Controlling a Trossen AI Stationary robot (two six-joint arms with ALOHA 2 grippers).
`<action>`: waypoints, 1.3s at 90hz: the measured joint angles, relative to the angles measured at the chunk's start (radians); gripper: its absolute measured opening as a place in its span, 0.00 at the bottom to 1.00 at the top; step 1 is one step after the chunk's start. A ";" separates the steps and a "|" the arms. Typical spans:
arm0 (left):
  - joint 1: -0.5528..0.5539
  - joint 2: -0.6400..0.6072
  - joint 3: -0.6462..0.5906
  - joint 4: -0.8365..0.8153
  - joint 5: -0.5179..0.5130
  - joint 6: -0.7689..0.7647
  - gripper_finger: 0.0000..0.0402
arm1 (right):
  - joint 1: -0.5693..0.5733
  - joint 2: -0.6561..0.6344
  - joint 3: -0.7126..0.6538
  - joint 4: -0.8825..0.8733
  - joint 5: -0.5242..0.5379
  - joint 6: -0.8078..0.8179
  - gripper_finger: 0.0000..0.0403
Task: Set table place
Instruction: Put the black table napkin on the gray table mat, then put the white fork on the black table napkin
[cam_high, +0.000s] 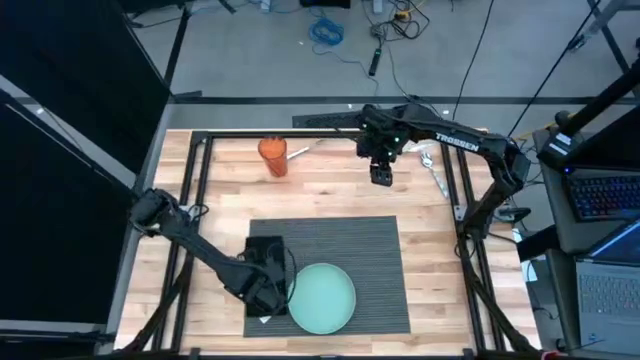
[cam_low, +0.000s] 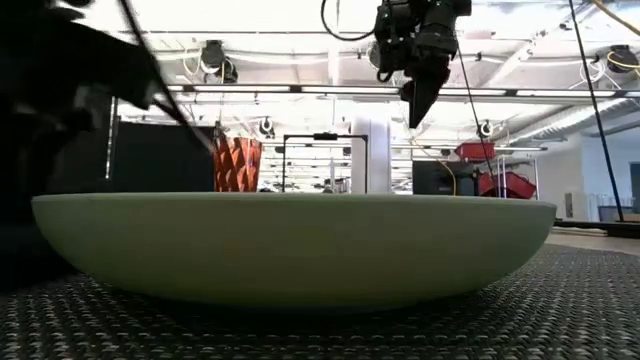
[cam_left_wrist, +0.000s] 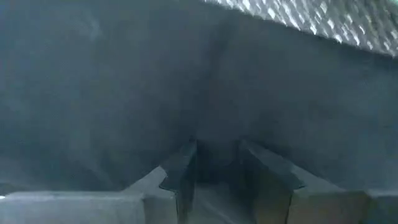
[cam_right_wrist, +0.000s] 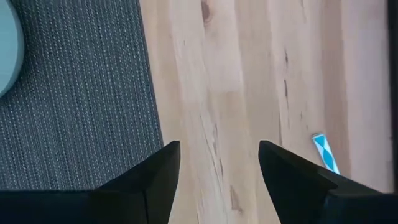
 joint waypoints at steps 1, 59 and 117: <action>-0.003 0.000 -0.005 0.008 0.005 -0.006 0.27 | 0.000 -0.002 0.000 0.000 0.000 -0.001 0.50; -0.045 -0.139 0.336 -0.553 -0.332 -0.192 0.27 | -0.098 -0.097 0.000 -0.165 -0.002 -0.006 0.50; 0.493 -0.521 0.134 -0.404 -0.946 0.296 0.27 | -0.059 -0.096 -0.147 0.410 -0.087 0.140 0.50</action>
